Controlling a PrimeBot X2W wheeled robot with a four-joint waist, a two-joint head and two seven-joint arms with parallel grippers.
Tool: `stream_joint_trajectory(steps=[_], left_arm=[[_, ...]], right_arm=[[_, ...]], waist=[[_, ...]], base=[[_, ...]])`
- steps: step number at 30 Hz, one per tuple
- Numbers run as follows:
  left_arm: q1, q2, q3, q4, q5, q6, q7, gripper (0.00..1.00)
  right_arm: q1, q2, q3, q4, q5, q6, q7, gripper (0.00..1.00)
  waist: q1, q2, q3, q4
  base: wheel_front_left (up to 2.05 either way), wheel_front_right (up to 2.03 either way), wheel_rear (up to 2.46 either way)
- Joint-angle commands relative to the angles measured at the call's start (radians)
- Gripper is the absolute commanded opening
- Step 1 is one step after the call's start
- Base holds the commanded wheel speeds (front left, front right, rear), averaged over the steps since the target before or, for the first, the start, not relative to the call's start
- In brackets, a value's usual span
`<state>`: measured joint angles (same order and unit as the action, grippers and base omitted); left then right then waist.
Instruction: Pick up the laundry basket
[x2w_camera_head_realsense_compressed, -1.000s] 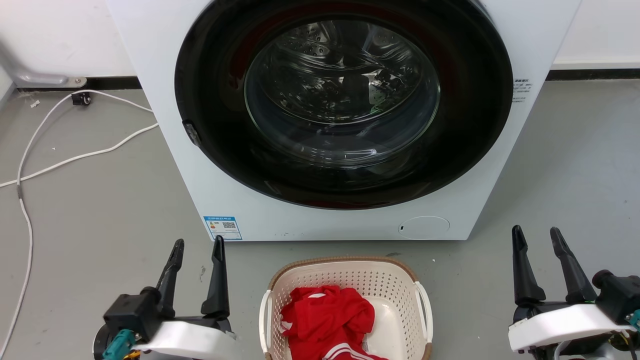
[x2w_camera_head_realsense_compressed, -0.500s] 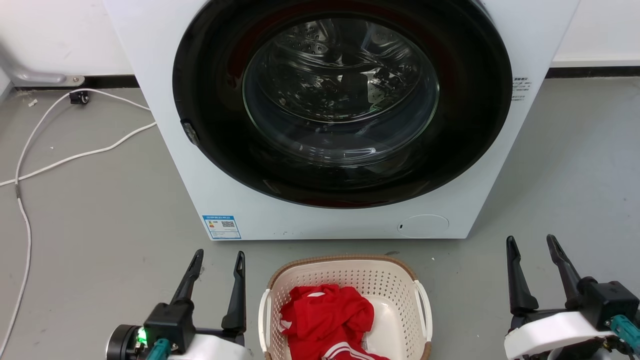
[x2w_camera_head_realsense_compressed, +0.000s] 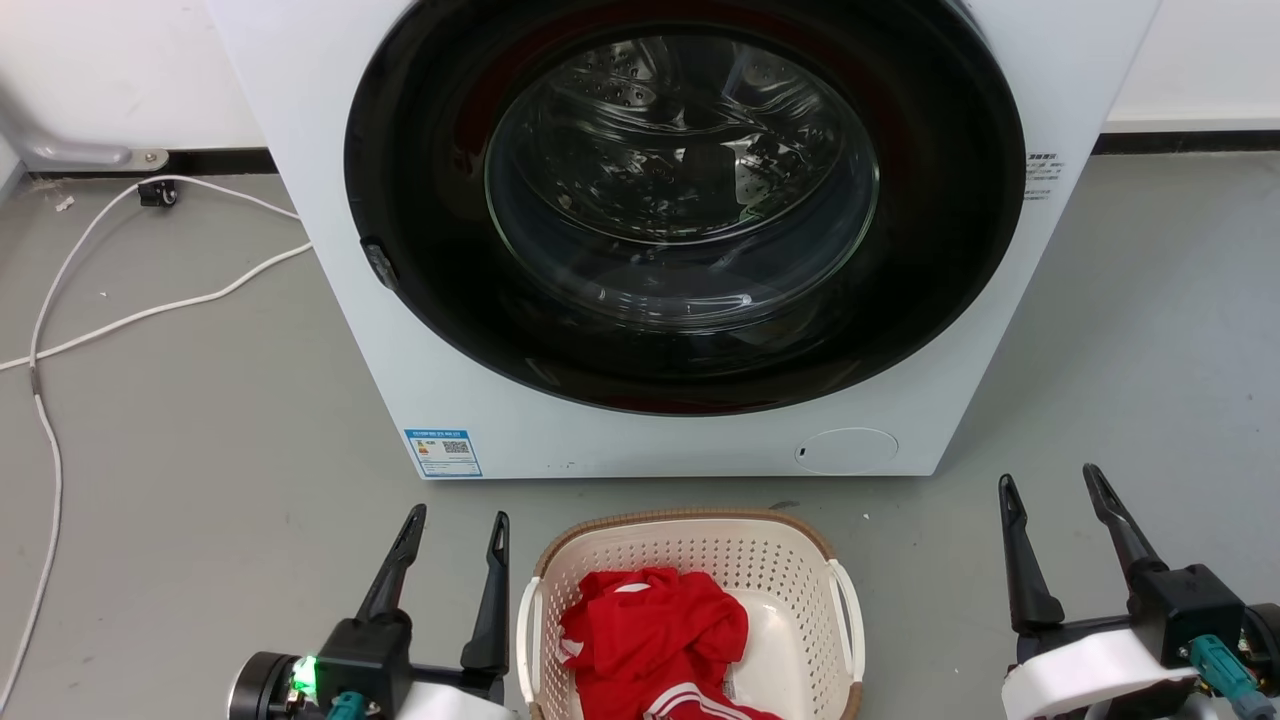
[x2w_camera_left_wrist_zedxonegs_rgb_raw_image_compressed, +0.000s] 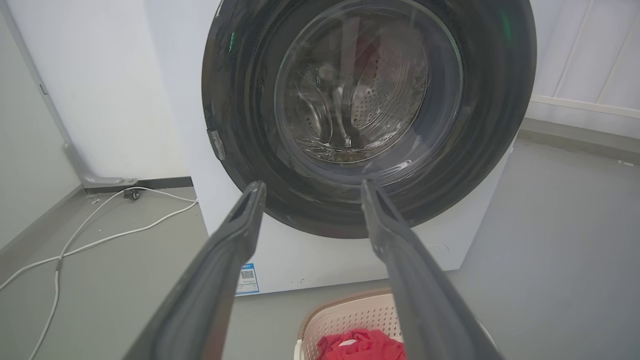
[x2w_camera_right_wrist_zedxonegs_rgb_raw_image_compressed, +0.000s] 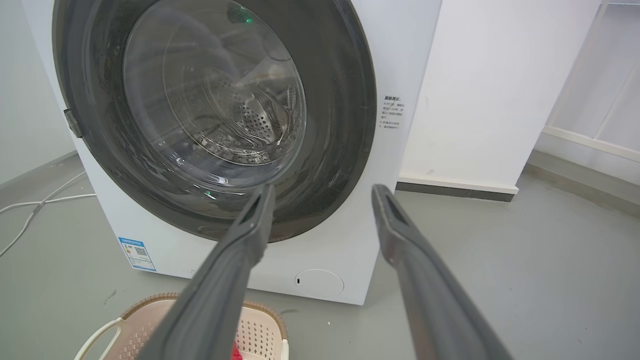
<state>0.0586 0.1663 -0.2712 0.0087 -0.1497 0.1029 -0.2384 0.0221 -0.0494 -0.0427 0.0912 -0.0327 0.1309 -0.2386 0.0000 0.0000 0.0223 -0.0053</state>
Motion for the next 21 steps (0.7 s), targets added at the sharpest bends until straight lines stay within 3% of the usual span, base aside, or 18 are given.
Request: stream_joint_trajectory(steps=[1, 11, 21], left_arm=[[0.013, -0.011, 0.015, -0.008, -0.005, -0.013, -0.008, 1.00], [0.052, -0.092, 0.159, 0.016, -0.023, -0.151, -0.025, 1.00], [0.041, -0.115, 0.198, 0.121, 0.001, -0.201, -0.027, 1.00]], right_arm=[[0.006, -0.002, 0.002, -0.007, -0.012, 0.000, -0.008, 1.00], [0.016, -0.001, -0.003, 0.030, 0.031, 0.000, -0.026, 1.00], [0.009, -0.001, -0.004, 0.099, 0.110, 0.000, -0.027, 1.00]], waist=[[0.0000, 0.0000, 0.000, 0.001], [0.0000, 0.0000, -0.003, 0.002], [0.0000, 0.0000, -0.009, 0.003]], base=[[0.00, 0.00, 0.00], [0.00, 0.00, 0.00], [0.00, 0.00, 0.00]])
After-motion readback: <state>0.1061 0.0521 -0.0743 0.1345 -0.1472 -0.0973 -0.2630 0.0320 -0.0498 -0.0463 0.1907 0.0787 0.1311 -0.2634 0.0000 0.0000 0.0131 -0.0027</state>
